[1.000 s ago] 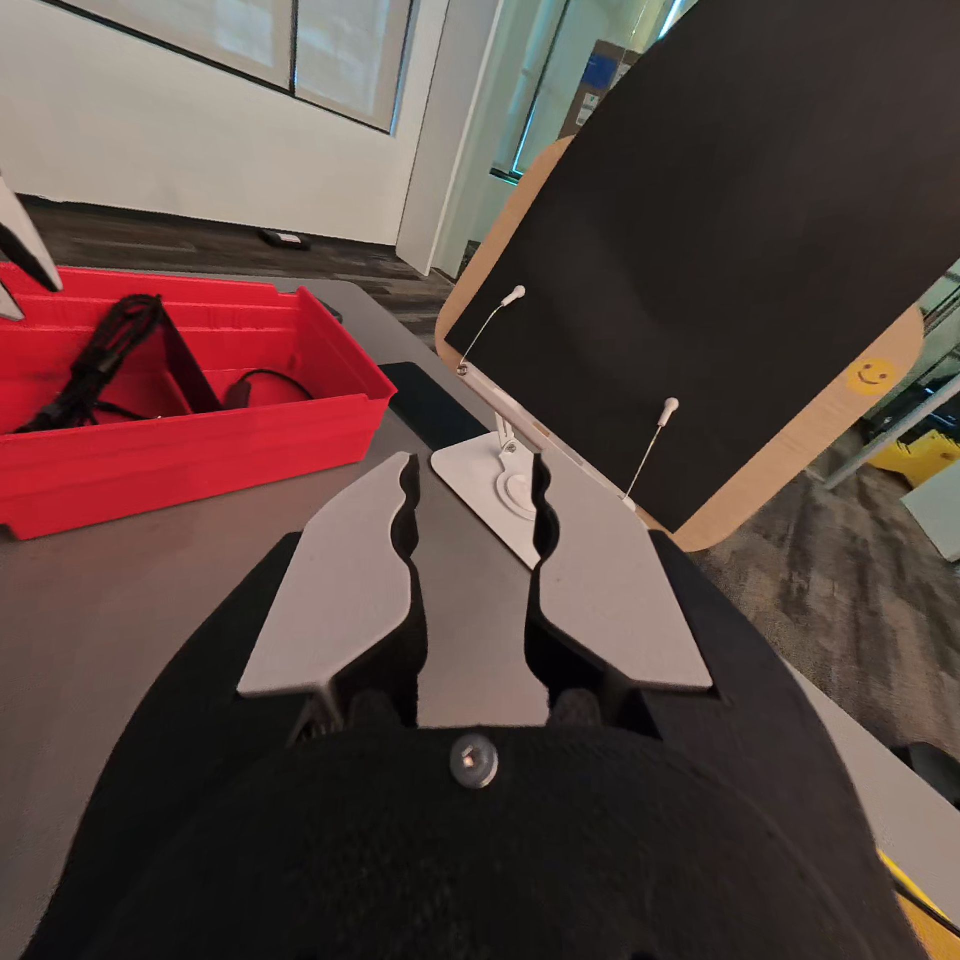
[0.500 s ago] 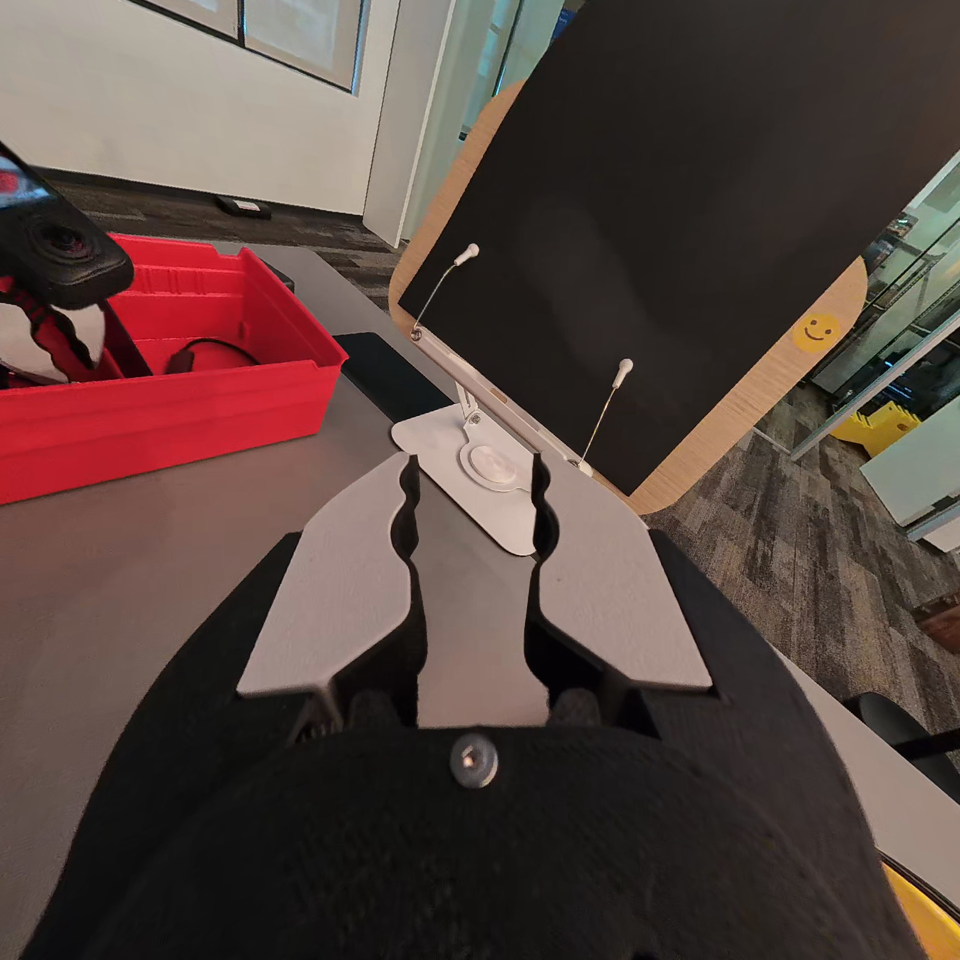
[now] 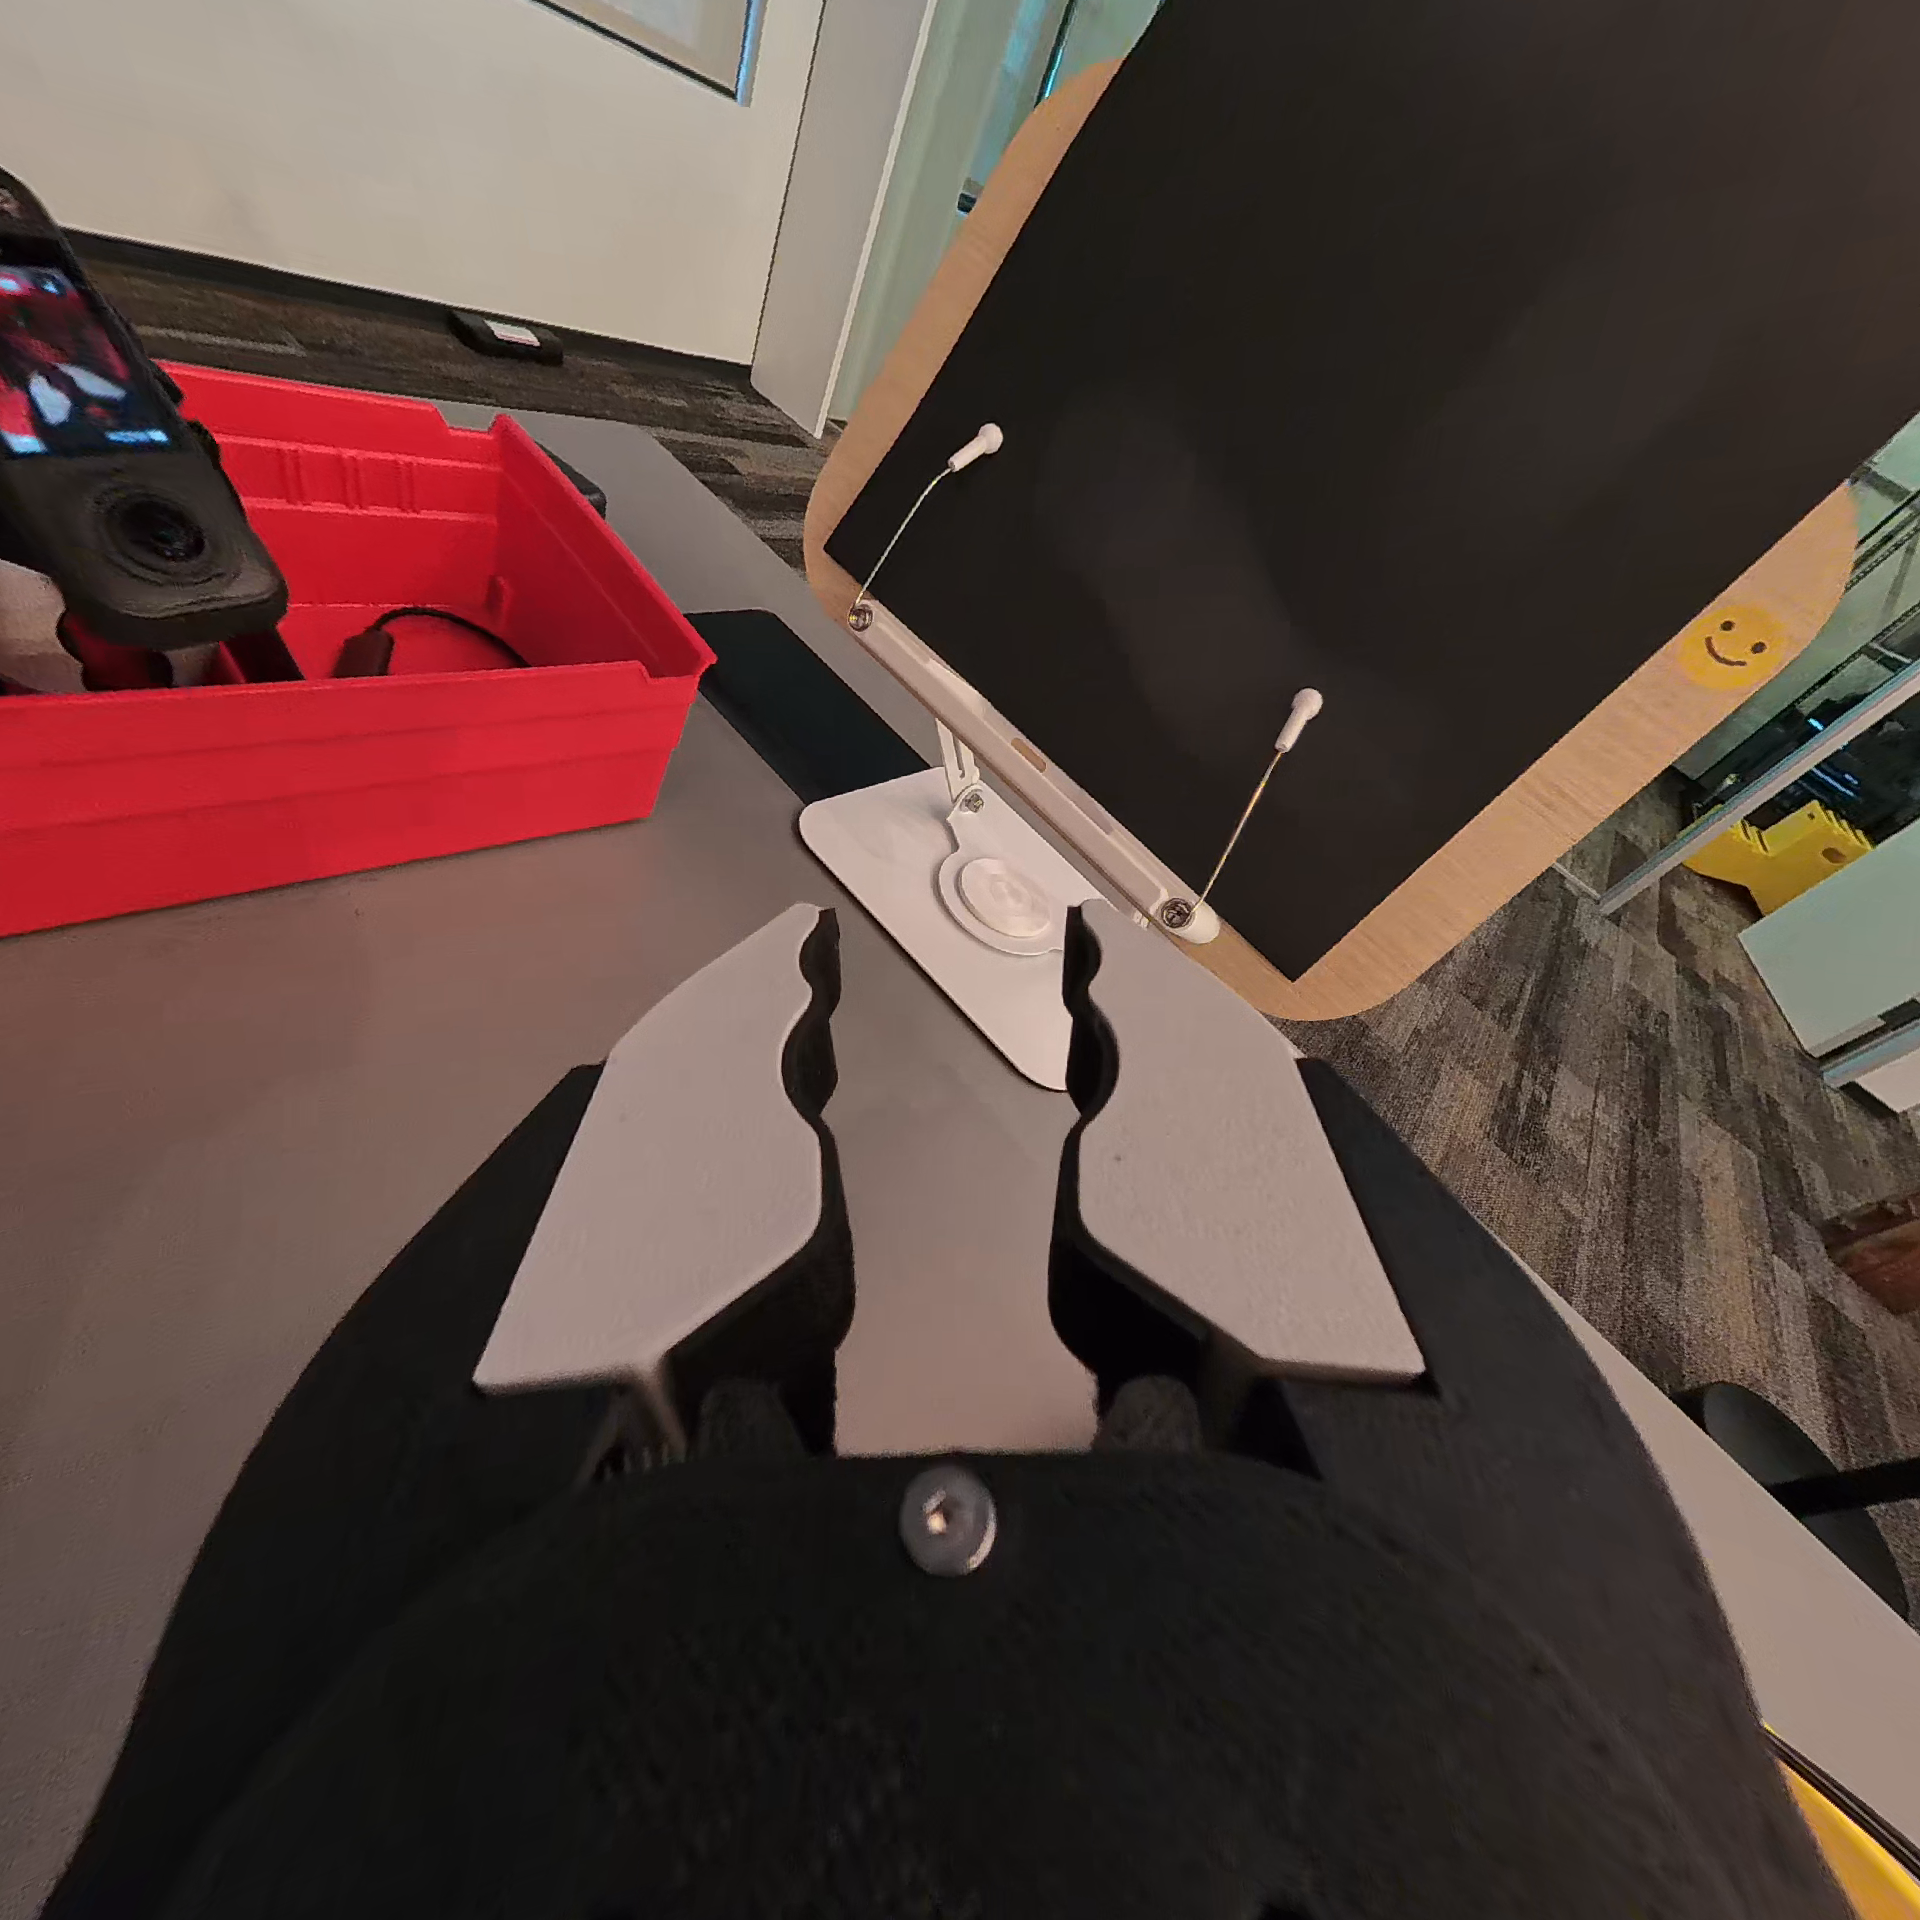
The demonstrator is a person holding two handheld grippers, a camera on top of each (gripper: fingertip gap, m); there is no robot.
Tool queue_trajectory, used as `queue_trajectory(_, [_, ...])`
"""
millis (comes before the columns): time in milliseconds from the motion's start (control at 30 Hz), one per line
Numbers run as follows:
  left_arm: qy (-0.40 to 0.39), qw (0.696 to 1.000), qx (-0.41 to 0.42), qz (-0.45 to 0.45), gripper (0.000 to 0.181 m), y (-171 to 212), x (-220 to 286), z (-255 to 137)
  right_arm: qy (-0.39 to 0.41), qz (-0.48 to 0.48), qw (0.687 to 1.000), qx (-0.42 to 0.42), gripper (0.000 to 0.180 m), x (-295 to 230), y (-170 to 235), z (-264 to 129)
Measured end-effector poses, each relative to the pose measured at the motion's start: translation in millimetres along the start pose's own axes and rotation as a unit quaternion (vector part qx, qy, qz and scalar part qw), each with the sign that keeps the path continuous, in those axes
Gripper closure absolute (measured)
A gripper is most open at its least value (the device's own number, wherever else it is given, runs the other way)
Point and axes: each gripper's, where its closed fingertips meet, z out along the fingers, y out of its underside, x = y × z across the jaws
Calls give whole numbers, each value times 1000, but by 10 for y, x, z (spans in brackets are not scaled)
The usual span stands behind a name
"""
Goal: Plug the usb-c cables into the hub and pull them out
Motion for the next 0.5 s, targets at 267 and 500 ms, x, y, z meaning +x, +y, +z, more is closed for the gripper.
queue_trajectory(267, [25, 1000, 8, -10, 168, -25, 24, -12, -5, -7, 1000, 1, 137, -30, -15, -4])
queue_trajectory(500, [20, 1000, 2, -7, 168, 5, 46, 81, -12, -16, 1000, -2, 137, -70, -16, -6])
